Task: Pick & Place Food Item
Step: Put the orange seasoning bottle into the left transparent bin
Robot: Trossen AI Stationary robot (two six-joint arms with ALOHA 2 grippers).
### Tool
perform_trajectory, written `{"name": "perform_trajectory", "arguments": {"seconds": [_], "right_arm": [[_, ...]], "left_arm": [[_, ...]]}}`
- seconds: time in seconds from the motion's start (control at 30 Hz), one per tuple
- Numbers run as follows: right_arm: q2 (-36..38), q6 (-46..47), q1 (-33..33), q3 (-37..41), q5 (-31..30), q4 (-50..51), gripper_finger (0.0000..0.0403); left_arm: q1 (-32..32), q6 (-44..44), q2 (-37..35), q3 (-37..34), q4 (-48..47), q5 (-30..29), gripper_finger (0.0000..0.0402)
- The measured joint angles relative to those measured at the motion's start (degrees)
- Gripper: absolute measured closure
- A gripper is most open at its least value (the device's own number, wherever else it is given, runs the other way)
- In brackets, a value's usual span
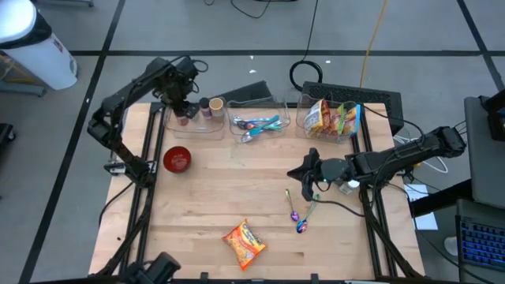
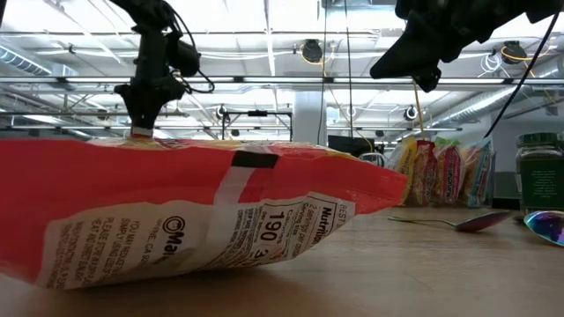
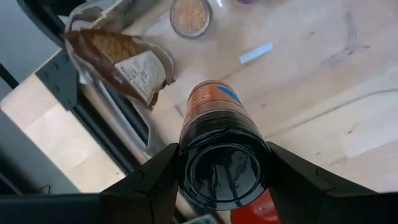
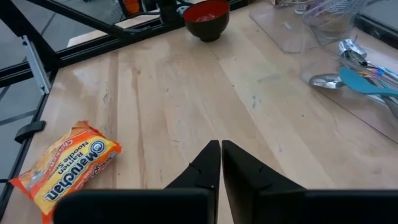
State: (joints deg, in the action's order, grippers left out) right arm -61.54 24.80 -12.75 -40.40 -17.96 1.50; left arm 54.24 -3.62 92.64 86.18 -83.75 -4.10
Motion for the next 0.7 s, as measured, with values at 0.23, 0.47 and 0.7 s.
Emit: {"name": "perform_trajectory", "arguments": {"seconds": [0.23,0.47,0.7], "right_arm": [[0.0,0.0,0.0,0.0,0.0,0.0,0.0397],[0.0,0.0,0.0,0.0,-0.1,0.0,0.0402],[0.0,0.0,1.1,0.0,-0.1,0.0,0.0403]], "left_arm": [[0.0,-0.2,0.0,-3.9,6.8,-0.5,0.0196],[-0.9,-4.9,0.0,-7.9,9.5,-0.7,0.0196],[-1.6,-12.1,-0.2,-11.1,9.1,-3.4,0.0196]]}}
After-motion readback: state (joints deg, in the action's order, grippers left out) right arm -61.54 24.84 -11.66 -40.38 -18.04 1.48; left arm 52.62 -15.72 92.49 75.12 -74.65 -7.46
